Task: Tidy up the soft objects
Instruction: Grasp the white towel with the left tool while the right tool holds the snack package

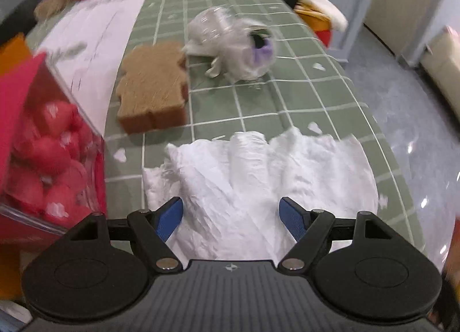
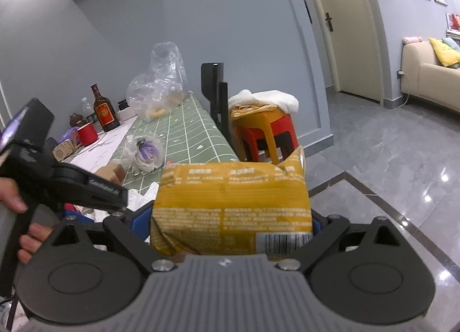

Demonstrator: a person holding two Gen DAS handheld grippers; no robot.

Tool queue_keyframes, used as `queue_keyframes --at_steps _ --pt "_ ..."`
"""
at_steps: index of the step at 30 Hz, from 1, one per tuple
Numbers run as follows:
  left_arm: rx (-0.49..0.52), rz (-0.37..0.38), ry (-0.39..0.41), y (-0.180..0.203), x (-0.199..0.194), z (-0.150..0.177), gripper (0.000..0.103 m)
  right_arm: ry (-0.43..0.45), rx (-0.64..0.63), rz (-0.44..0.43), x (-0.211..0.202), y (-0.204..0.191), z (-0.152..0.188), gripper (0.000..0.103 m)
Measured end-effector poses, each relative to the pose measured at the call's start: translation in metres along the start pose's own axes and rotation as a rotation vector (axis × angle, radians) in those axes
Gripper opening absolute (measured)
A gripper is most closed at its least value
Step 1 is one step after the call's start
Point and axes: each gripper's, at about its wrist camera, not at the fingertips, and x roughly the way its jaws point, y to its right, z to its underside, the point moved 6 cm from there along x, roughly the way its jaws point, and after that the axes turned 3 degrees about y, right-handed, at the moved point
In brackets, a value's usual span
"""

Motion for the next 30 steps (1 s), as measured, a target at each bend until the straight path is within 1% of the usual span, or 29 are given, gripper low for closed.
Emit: queue_keyframes --at_steps 1,2,3,4,5,8,12,15,16,19,21,25,30 --pt "-0.033 0.015 0.006 -0.001 0.001 -0.003 0.094 0.001 -0.007 -0.005 0.001 -0.001 0.0 0.095" --pt "-0.053 0.034 0.022 0.0 0.001 -0.006 0.095 0.001 -0.007 -0.01 0.001 -0.001 0.0 0.095" --pt "-0.046 0.048 0.028 0.002 0.003 -0.009 0.095 0.0 0.0 -0.016 0.002 -0.001 0.001 0.095" --pt "-0.034 0.051 0.014 0.005 0.006 -0.01 0.095 -0.001 0.007 -0.022 0.002 0.0 0.001 0.095" --pt "-0.026 0.048 0.015 0.008 0.008 -0.011 0.098 -0.003 0.011 -0.026 0.003 0.0 0.001 0.095" --pt "-0.005 0.047 0.014 0.018 0.01 -0.012 0.099 -0.006 0.015 -0.037 0.003 0.002 0.003 0.095" --pt "0.039 0.087 0.001 0.034 0.012 -0.012 0.099 -0.014 0.03 -0.023 0.006 0.007 0.005 0.095" --pt "0.082 0.044 0.004 0.043 0.014 -0.008 0.099 -0.021 0.029 -0.01 0.009 0.008 0.006 0.095" --pt "0.092 0.046 0.006 0.046 0.015 -0.008 0.099 -0.025 0.025 -0.003 0.01 0.007 0.006 0.095" --pt "0.092 0.086 -0.007 0.053 0.013 -0.008 0.099 -0.033 0.008 0.02 0.013 0.006 0.009 0.095" --pt "0.079 0.109 -0.018 0.056 0.012 -0.008 0.099 -0.044 0.018 0.01 0.015 0.007 0.012 0.095" --pt "0.099 0.093 -0.014 0.062 0.013 -0.006 0.099 -0.065 0.003 0.021 0.019 0.006 0.016 0.095" --pt "0.16 0.053 0.032 0.067 0.015 0.0 0.098 -0.067 0.011 0.01 0.017 0.007 0.019 0.095"
